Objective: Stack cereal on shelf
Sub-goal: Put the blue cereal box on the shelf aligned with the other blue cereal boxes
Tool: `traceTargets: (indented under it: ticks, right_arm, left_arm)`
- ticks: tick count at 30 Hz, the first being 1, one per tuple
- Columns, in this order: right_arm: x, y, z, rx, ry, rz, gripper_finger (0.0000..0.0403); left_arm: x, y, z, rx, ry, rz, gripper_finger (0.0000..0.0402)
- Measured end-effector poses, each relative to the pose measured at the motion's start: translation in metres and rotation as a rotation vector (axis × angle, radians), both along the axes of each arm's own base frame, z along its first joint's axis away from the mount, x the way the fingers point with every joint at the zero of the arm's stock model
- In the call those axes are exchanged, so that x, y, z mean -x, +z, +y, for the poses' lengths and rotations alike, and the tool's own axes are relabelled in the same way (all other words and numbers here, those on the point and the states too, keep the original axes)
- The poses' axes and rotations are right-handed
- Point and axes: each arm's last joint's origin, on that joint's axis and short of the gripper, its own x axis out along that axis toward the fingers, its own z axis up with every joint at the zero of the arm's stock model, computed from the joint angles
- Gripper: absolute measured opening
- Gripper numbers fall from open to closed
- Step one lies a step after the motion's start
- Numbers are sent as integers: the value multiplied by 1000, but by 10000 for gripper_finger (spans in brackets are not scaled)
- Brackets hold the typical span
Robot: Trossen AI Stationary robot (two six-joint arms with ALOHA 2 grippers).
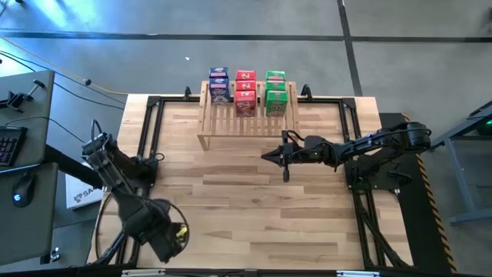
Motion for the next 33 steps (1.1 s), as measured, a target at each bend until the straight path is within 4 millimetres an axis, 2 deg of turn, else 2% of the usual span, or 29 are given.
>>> traceTargets:
  ticks: [9,15,22,28,33]
  right_arm:
    - [0,0,1,-6,21,0,0]
    - [0,0,1,-6,22,0,0]
    - [0,0,1,-6,22,0,0]
    - [0,0,1,-6,22,0,0]
    - [0,0,1,-5,22,-1,0]
  left_arm:
    - [4,-30,-1,-61,-10,31,304]
    - [9,-42,-4,-57,-20,52,304]
    - [10,-66,-5,-23,-12,65,304]
    - [13,-69,-5,-26,-18,70,297]
    - [13,-69,-6,-34,-31,64,260]
